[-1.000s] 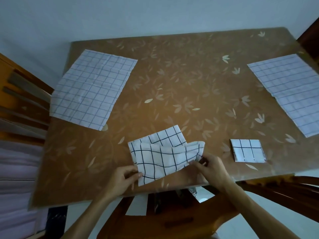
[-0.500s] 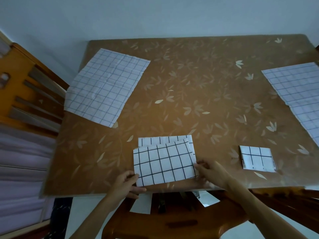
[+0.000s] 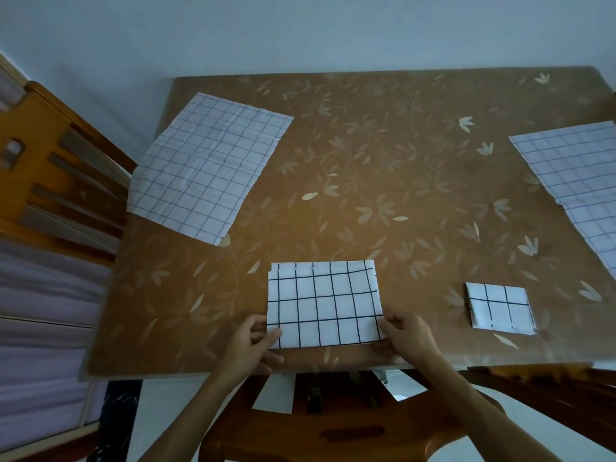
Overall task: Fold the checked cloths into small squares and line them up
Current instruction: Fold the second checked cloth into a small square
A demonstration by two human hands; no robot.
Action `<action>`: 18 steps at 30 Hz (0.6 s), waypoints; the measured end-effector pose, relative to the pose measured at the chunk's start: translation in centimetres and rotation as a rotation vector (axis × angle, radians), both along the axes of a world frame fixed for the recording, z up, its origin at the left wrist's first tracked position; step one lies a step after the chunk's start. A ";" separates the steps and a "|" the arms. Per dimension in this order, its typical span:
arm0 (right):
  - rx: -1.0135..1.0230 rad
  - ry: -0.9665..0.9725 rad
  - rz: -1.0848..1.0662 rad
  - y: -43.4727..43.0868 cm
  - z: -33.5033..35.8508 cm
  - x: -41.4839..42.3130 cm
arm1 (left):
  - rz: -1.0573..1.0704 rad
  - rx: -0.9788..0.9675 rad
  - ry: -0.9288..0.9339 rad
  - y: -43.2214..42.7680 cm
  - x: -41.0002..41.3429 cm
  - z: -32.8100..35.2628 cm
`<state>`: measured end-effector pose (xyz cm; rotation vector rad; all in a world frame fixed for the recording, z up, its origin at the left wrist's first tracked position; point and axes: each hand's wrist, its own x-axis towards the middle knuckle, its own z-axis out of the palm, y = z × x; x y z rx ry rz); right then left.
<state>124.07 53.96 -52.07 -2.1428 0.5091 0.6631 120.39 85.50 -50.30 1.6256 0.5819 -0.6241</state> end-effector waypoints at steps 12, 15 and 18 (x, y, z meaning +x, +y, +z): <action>-0.200 -0.068 0.048 0.9 0.5 0.3 | -0.011 0.307 -0.117 -0.5 0.8 -1.3; -0.273 -0.111 0.049 0.8 0.4 0.0 | -0.116 0.556 -0.186 -0.8 0.7 -0.9; -0.319 -0.148 0.064 1.0 0.5 -0.2 | -0.350 0.969 -0.244 -1.2 0.8 -0.2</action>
